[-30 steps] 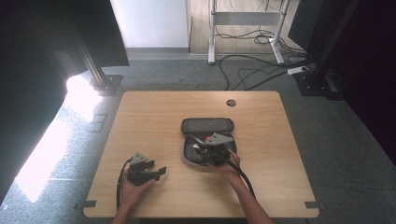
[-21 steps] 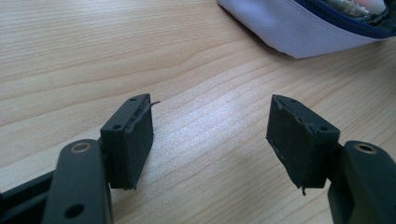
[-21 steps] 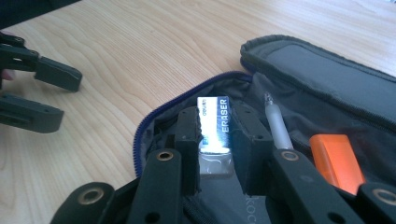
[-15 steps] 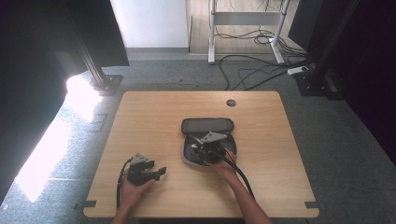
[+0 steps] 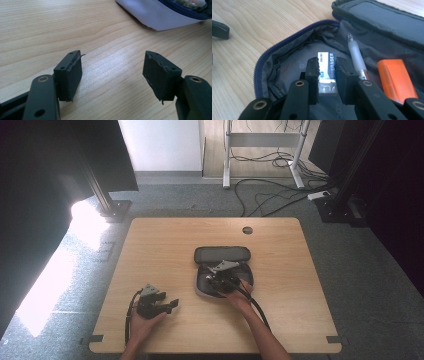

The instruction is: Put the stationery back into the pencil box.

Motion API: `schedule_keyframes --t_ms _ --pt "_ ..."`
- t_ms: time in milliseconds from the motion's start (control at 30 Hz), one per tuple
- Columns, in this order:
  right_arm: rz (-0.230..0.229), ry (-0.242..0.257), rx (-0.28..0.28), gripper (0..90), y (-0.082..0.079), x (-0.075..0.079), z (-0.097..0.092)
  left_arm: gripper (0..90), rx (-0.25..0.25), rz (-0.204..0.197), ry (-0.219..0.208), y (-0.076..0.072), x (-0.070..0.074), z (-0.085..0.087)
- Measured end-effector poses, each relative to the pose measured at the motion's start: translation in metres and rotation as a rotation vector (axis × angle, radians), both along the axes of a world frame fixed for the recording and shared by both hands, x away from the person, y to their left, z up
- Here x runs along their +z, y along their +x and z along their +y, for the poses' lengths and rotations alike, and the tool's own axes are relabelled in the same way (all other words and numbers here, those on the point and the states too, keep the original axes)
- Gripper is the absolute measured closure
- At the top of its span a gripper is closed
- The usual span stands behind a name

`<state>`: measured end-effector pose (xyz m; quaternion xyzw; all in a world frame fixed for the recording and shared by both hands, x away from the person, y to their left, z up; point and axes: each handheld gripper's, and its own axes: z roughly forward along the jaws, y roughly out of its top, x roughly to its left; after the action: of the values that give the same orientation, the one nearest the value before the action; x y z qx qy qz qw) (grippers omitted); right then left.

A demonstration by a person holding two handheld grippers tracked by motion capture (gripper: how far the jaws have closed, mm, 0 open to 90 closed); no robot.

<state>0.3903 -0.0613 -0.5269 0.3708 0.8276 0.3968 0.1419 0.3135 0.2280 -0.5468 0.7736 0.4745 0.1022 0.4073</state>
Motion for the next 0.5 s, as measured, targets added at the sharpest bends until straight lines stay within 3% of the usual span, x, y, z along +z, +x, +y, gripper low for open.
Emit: schedule_keyframes --t_ms 500 --pt "0.011 -0.042 0.004 68.6 0.0020 -0.0027 0.0017 31.8 -0.003 0.003 -0.003 0.0003 -0.0001 0.0005"
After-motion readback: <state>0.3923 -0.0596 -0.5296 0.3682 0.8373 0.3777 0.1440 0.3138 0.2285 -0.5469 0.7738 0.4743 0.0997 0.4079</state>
